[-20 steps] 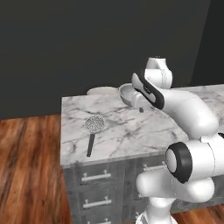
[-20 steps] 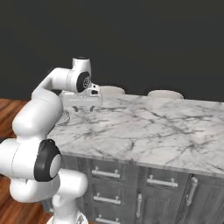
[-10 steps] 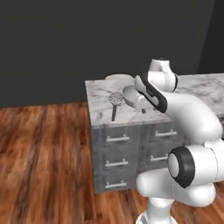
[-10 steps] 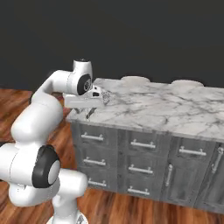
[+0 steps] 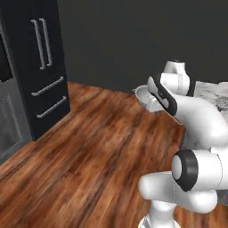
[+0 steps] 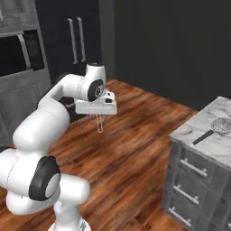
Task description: Pick the strainer and strainer and place them in the sink. Then turn on the water.
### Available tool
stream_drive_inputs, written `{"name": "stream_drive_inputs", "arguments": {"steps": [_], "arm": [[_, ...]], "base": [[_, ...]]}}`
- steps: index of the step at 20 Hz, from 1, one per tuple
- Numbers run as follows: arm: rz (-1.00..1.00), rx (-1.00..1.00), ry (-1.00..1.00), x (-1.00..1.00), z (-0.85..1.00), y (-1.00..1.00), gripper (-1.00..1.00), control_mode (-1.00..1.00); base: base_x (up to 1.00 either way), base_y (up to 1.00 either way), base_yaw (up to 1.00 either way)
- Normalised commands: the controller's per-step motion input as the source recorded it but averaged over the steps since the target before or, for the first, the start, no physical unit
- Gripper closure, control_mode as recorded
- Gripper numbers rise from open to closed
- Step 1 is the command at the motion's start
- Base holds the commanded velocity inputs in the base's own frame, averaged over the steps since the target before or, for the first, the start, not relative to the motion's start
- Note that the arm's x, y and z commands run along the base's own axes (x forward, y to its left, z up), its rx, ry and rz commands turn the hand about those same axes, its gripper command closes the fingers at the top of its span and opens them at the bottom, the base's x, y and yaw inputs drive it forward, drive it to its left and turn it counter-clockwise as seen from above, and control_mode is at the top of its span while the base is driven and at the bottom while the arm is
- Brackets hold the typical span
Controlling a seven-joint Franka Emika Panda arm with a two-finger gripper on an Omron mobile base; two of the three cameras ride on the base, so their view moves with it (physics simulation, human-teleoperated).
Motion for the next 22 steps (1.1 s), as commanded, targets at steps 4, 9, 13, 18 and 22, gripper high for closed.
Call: {"name": "stream_drive_inputs", "arguments": {"steps": [4, 9, 13, 18, 22], "arm": [[0.0, 0.0, 0.0, 0.0, 0.0, 0.0, 1.0, 1.0], [0.0, 0.0, 0.0, 0.0, 0.0, 0.0, 1.0, 1.0], [0.0, 0.0, 0.0, 0.0, 0.0, 0.0, 1.0, 1.0], [0.0, 0.0, 0.0, 0.0, 0.0, 0.0, 1.0, 1.0], [0.0, 0.0, 0.0, 0.0, 0.0, 0.0, 1.0, 1.0]], "base": [[-0.22, 0.43, 1.0], [-0.17, 0.4, 1.0], [-0.15, 0.39, 1.0], [0.15, 0.14, 1.0], [0.37, -0.04, 0.93]]}}
